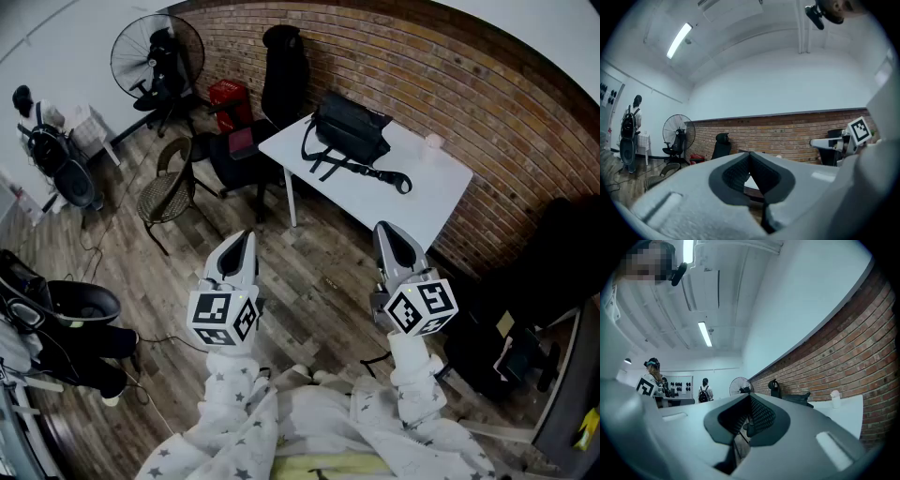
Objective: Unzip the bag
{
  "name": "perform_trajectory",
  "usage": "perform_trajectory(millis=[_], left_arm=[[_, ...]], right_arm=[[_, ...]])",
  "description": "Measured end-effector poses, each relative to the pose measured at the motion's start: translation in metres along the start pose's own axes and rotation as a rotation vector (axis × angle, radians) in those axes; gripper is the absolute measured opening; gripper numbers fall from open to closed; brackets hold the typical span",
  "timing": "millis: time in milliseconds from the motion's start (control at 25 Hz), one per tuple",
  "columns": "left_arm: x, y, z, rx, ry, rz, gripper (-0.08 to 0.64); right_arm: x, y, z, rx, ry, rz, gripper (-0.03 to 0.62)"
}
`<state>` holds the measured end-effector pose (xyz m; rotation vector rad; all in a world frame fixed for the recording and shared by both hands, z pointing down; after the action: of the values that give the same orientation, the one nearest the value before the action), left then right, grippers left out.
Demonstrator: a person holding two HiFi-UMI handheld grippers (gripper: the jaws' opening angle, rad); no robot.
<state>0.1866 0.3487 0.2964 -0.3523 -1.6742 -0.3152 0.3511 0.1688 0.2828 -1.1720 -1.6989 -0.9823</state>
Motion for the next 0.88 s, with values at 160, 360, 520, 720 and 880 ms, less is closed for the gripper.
perform_trajectory(millis=[160,360,520,720,880], left_arm=[[0.003,0.0,-0.008,0.005,0.002,0.0,-0.002],[0.002,0.001,-0.014,0.007,0.002,0.004,-0.002],[0.002,0.002,-0.021,0.007,0.006,0.009,-0.002],[0.007,0.003,-0.021,-0.011,0.016,0.017,-0.002],[0.01,-0.006,-0.019,-0.013,0.019,0.025,-0.002]], right_arm=[[0.0,0.005,-0.006,0.008,-0.002,-0.005,-0.012],[-0.002,0.01,-0.01,0.01,-0.016,-0.021,-0.012],[-0.005,0.011,-0.017,0.01,-0.029,-0.026,-0.011],[0.0,0.005,-0.019,-0.004,-0.042,-0.017,-0.011],[0.002,-0.005,-0.023,-0.01,-0.053,-0.017,-0.011]])
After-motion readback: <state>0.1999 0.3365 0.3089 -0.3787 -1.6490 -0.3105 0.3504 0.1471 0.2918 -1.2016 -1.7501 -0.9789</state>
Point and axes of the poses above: the fingertips, and each gripper's own axes: y backward along the fingers, z to its left, x out of its underside, the point moved 2 cm from there along y, backward along the fingers, and after that the axes turned 10 degrees about -y, right-handed, at the moved point
